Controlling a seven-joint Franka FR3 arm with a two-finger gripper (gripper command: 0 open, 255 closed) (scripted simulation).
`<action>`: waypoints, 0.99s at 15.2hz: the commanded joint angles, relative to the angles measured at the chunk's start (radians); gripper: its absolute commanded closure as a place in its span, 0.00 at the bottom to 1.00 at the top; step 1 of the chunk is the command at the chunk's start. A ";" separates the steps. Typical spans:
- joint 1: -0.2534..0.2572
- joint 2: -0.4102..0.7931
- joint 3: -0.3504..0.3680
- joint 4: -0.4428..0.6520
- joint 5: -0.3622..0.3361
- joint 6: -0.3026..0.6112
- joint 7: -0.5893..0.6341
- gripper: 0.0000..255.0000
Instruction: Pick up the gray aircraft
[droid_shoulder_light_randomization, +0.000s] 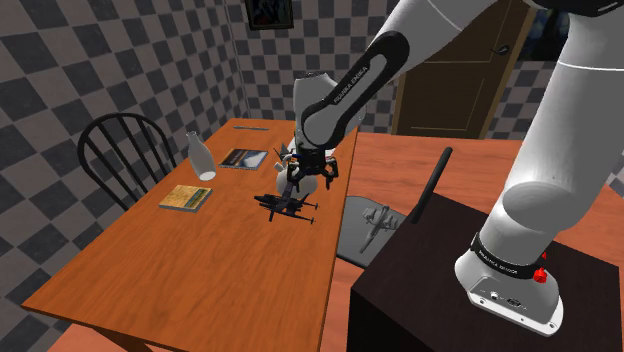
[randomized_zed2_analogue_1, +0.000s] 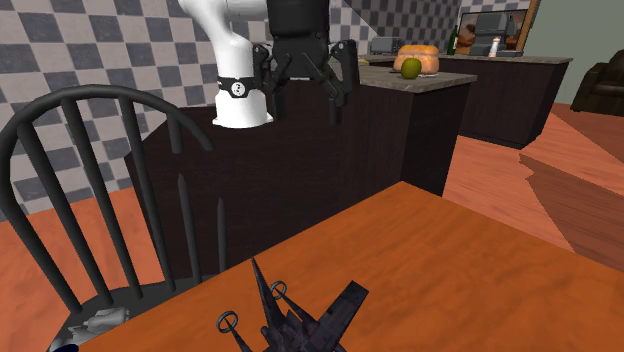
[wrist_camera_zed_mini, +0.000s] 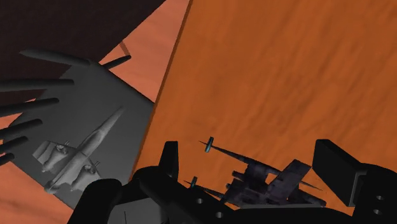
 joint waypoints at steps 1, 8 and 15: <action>0.002 0.089 -0.010 0.058 -0.031 0.045 0.059 0.00; 0.055 0.360 -0.080 0.258 -0.099 0.165 0.233 0.00; 0.103 0.619 -0.148 0.516 -0.100 0.220 0.350 0.00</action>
